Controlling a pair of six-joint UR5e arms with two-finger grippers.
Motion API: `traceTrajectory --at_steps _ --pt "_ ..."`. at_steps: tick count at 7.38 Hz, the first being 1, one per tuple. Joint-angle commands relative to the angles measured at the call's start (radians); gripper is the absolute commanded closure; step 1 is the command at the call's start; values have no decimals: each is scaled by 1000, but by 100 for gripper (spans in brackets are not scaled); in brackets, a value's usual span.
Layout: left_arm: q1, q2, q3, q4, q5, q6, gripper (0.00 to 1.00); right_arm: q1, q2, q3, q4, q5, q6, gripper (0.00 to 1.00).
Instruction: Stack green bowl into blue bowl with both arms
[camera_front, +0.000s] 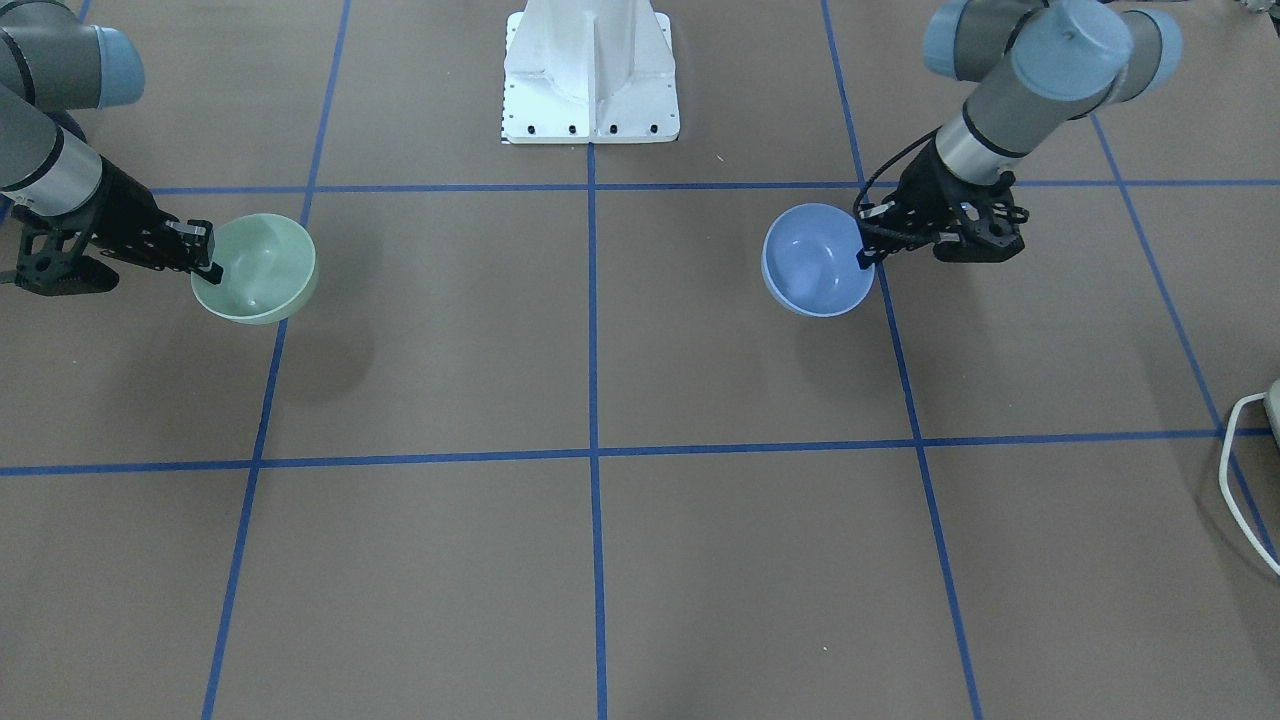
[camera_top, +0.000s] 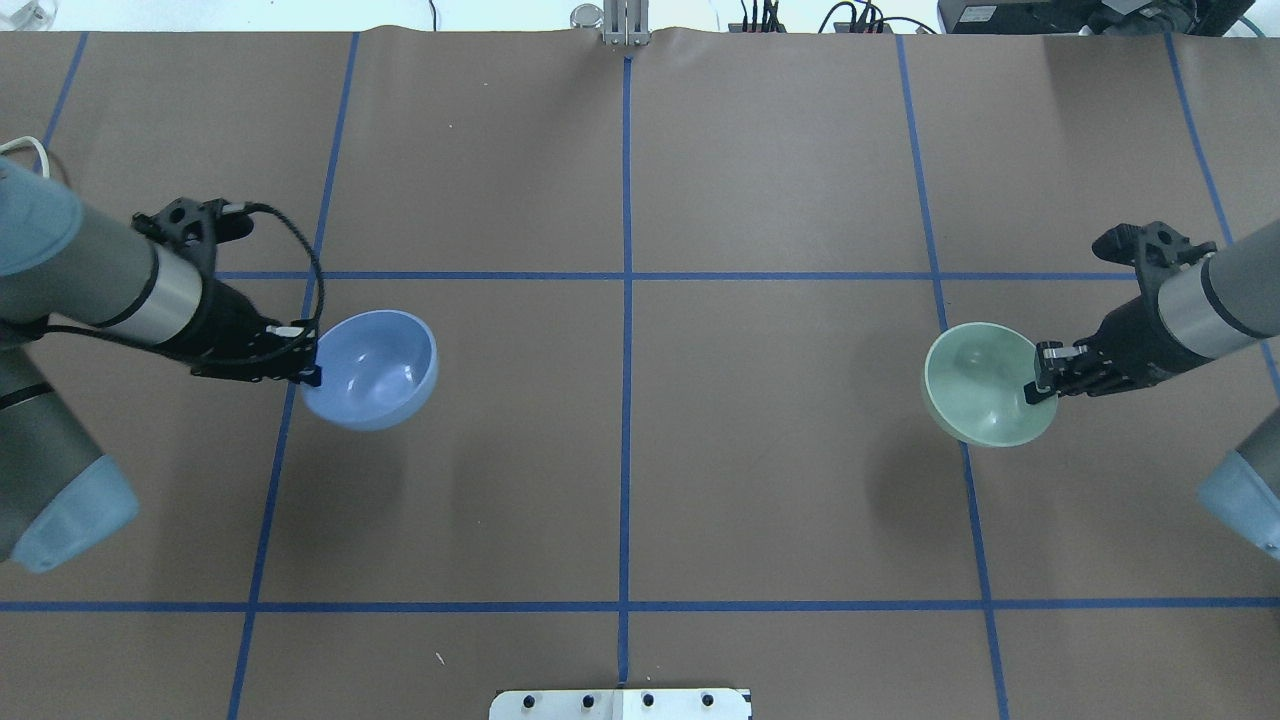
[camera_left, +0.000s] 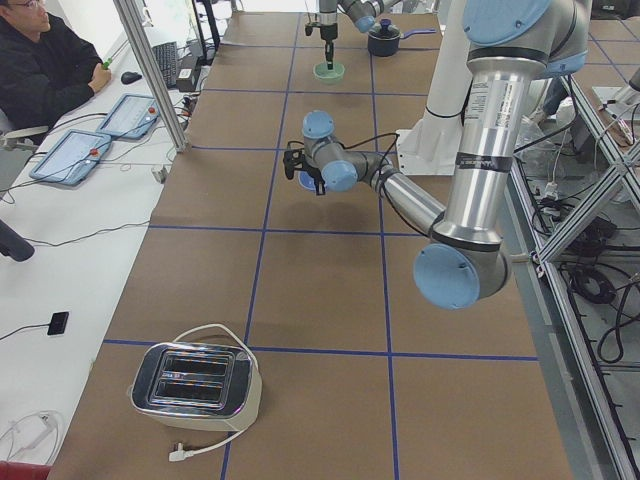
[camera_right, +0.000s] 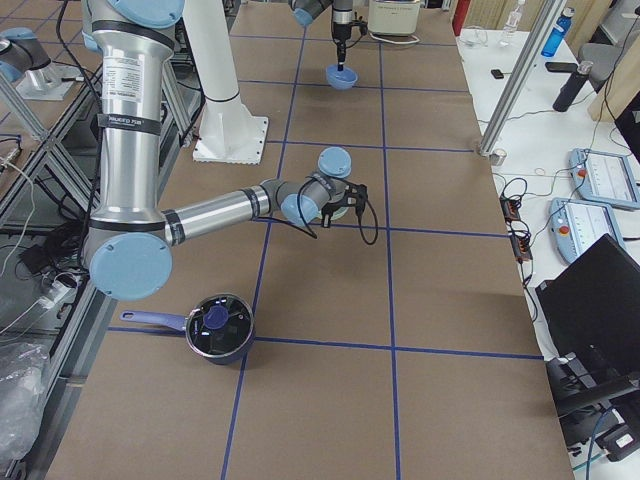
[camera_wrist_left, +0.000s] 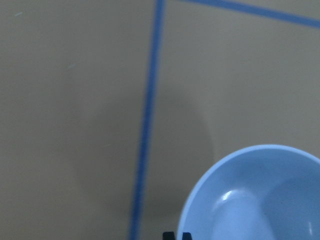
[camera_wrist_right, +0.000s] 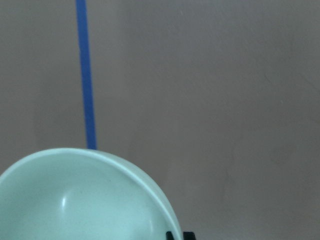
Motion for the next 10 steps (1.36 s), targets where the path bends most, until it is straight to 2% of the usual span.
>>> traceTrajectory --at_steps 1,2,5,8,10 --pt "85 -236 63 164 95 -123 100 39 179 7 -177 10 2 100" --pt "134 -328 139 181 139 -173 100 41 250 7 -230 10 14 100" --pt "237 -442 277 169 254 -227 100 20 401 -4 -347 -1 87 100" --pt "303 -462 310 135 330 -272 100 15 432 -6 -373 -1 98 100" --pt "312 -455 364 45 361 -275 100 13 433 -4 -373 -1 100 100"
